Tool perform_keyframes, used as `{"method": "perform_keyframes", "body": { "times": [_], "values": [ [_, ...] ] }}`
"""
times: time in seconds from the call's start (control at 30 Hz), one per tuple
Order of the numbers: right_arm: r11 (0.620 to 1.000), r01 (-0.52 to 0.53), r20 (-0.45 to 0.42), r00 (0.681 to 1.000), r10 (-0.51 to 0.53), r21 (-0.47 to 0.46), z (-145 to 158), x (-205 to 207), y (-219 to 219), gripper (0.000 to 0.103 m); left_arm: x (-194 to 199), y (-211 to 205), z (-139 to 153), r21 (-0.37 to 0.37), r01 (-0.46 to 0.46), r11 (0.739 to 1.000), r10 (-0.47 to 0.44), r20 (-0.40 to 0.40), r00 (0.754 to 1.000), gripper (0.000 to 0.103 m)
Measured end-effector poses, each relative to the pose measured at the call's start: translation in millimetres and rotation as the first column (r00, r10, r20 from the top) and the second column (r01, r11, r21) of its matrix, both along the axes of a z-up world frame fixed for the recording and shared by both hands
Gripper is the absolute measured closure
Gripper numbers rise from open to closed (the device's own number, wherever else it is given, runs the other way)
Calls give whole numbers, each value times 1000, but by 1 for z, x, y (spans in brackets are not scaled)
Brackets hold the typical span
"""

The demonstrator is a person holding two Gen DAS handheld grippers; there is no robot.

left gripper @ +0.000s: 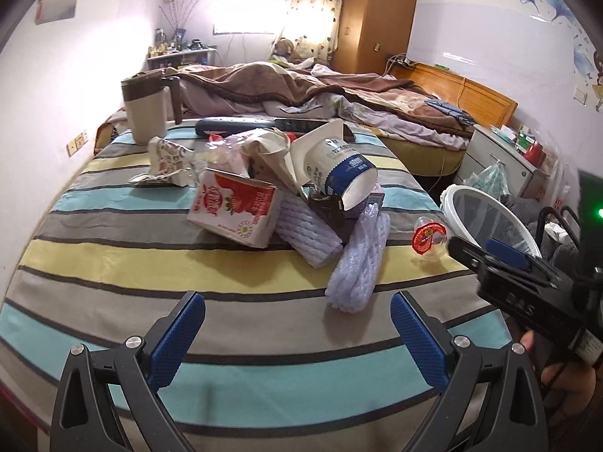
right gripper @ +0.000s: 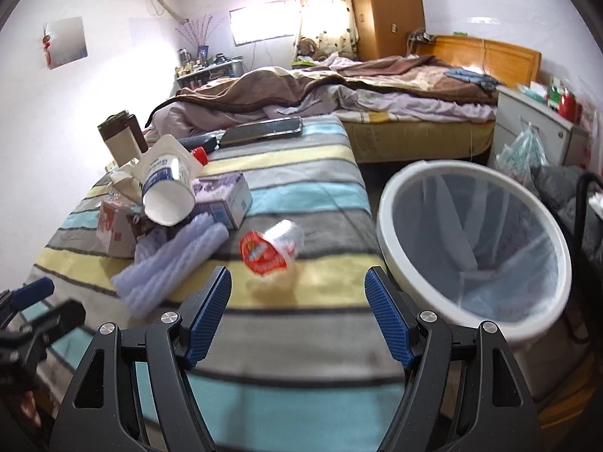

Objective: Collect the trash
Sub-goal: 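Grasp the clear plastic cup with the right gripper while the left gripper grasps the white foam mesh sleeve, then carry the cup and foam sleeve over the white bin and release both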

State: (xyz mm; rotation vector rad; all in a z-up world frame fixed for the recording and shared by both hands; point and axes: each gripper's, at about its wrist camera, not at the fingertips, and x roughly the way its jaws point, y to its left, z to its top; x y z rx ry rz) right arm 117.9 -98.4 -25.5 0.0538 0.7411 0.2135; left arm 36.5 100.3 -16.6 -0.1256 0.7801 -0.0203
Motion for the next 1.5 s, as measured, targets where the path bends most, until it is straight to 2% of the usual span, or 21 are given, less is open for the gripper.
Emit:
{"method": "perform_keyframes", "body": {
  "times": [0.23, 0.27, 0.33, 0.5, 0.6, 0.67, 0.73, 0.8, 0.9, 1.0, 1.13, 1.2, 1.37, 1.5],
  "values": [
    [1000, -24, -53, 998, 24, -2, -7, 26, 13, 29, 17, -1, -4, -18, 17, 1000, -17, -15, 1000, 3],
    [1000, -24, -58, 998, 24, -8, -9, 28, 14, 31, 20, -2, -4, -23, 23, 999, -23, -16, 1000, 3],
    [1000, -15, -76, 997, 13, -20, -11, 31, 16, 41, 23, -2, -6, -20, 23, 1000, -24, -24, 999, 3],
    [1000, -14, -94, 995, 14, -8, -12, 28, 12, 54, 35, -8, -9, -26, 41, 999, -42, -41, 998, 3],
    [1000, -21, -95, 995, 20, -11, -12, 25, 12, 54, 43, -14, -13, -22, 63, 998, -64, -60, 996, 4],
    [1000, -23, -98, 995, 23, 0, -11, 25, 8, 54, 47, -19, -14, -12, 77, 997, -77, -70, 995, 15],
    [1000, -26, -98, 995, 27, 10, -11, 23, 5, 54, 52, -25, -17, 0, 90, 996, -90, -86, 992, 17],
    [1000, -26, -92, 995, 27, 10, -10, 20, 1, 54, 57, -31, -21, 13, 105, 994, -103, -101, 990, 27],
    [1000, -23, -87, 996, 24, 17, -9, 20, -7, 54, 61, -39, -24, 20, 133, 991, -130, -113, 985, 36],
    [999, -14, -89, 996, 17, 28, -10, 19, -14, 54, 63, -48, -27, 29, 158, 987, -154, -124, 980, 40],
    [1000, -10, -82, 997, 12, 30, -8, 20, -16, 54, 65, -62, -26, 82, 195, 977, -185, -114, 976, 49],
    [999, -7, -82, 997, 10, 35, -8, 20, -16, 55, 68, -67, -27, 92, 210, 973, -198, -126, 972, 60],
    [999, -3, -72, 997, 6, 43, -7, 20, -19, 55, 69, -76, -34, 95, 240, 966, -223, -157, 962, 73],
    [999, -5, -63, 998, 7, 39, -7, 17, -22, 55, 68, -75, -33, 88, 220, 971, -207, -139, 968, 76]
  ]
}}
